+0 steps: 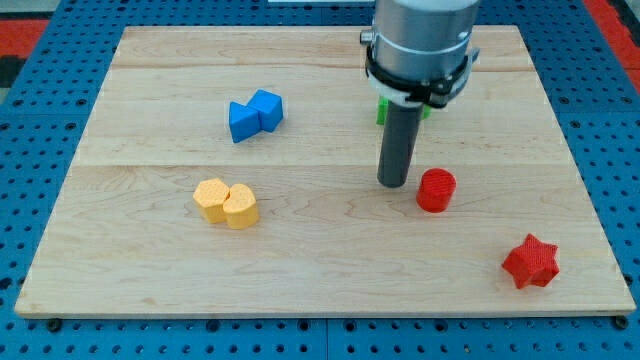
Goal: Move the red circle closer to the red star
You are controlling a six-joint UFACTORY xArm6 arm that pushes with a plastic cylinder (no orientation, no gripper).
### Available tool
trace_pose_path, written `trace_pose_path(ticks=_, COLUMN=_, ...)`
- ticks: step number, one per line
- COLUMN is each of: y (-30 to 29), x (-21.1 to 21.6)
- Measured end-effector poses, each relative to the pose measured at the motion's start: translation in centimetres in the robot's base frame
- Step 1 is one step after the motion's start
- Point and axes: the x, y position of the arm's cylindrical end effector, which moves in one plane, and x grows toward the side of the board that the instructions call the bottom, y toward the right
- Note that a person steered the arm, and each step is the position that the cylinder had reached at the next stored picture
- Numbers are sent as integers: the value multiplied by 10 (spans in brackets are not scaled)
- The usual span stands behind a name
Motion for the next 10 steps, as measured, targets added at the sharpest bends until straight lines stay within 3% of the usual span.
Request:
trace_pose_path(ticks=1, y=46, x=-2)
trace_pose_path(ticks=2, y=57, x=8)
trace_pose_path(ticks=5, y=28, x=21)
trace_pose_path(ticks=8, y=62, x=41)
trace_pose_path(ticks=10, y=48, x=58)
